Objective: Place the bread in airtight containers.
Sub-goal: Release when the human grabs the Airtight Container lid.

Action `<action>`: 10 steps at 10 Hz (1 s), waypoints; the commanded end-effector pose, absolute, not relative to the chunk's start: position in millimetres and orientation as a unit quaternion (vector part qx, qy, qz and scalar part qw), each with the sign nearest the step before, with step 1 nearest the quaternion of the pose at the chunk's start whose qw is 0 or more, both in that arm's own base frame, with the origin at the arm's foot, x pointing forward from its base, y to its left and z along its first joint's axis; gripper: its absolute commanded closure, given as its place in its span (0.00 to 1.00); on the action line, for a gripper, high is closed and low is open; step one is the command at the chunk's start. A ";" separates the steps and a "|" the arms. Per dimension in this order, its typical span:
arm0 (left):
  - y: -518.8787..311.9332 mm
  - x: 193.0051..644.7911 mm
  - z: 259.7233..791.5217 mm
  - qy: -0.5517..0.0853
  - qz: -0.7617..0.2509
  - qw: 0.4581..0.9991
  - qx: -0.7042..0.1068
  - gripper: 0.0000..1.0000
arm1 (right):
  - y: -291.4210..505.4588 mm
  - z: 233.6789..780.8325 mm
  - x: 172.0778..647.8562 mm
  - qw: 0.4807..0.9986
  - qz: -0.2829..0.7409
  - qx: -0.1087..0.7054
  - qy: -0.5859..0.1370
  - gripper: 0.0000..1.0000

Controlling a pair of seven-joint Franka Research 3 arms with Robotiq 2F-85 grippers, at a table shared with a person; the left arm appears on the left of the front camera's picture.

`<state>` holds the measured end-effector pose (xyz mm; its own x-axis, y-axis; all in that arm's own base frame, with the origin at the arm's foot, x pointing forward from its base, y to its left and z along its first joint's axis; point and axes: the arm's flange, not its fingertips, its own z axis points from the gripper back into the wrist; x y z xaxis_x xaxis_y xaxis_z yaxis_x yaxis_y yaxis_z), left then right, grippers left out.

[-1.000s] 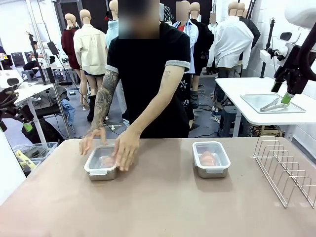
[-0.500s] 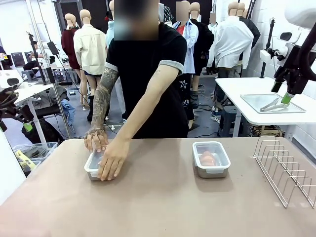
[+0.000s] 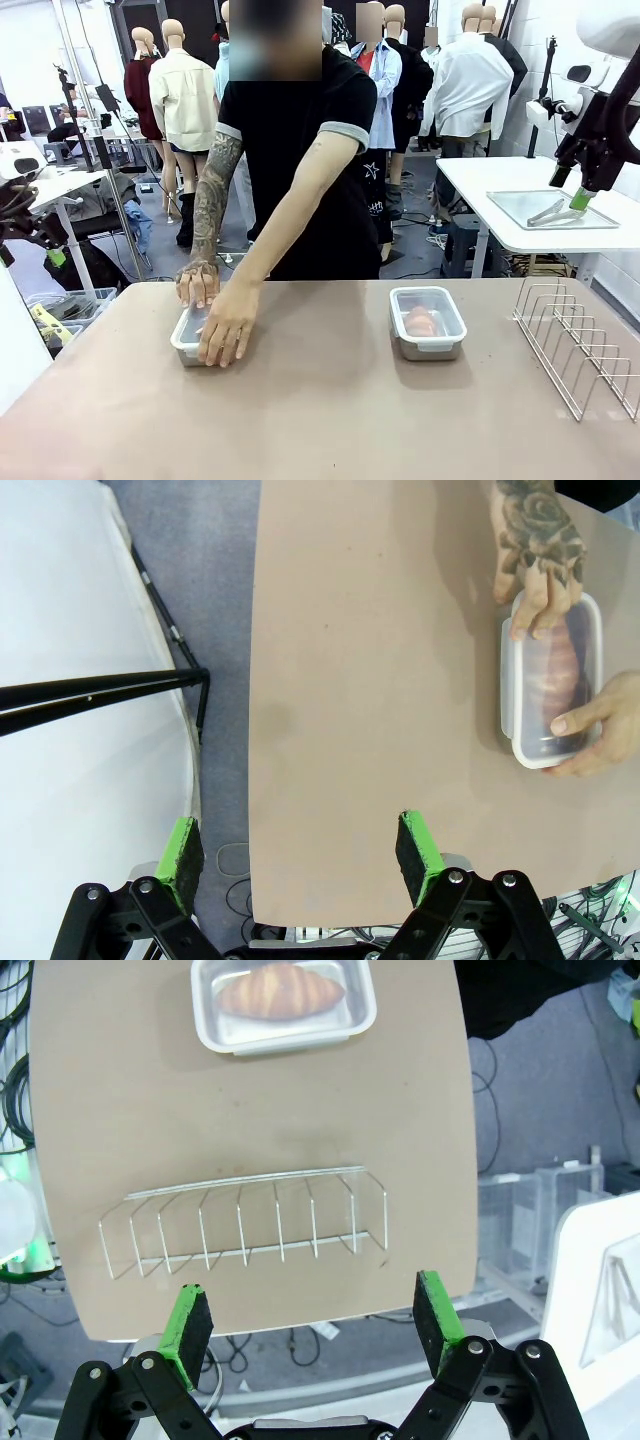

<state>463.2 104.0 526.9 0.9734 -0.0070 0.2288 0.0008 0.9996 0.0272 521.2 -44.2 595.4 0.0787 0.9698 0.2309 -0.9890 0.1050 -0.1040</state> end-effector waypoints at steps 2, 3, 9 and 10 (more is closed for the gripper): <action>104.0 461.6 528.2 -0.114 0.007 0.993 0.020 0.00 | -43.8 596.2 522.5 0.734 0.668 0.041 -0.114 0.00; 104.0 461.6 528.2 -0.114 0.007 0.993 0.020 0.00 | -43.8 596.2 522.5 0.734 0.668 0.041 -0.114 0.00; 104.0 461.6 528.2 -0.114 0.007 0.993 0.020 0.00 | -43.8 596.2 522.5 0.734 0.668 0.041 -0.114 0.00; 104.0 461.6 528.2 -0.114 0.007 0.993 0.020 0.00 | -43.8 596.2 522.5 0.734 0.668 0.041 -0.114 0.00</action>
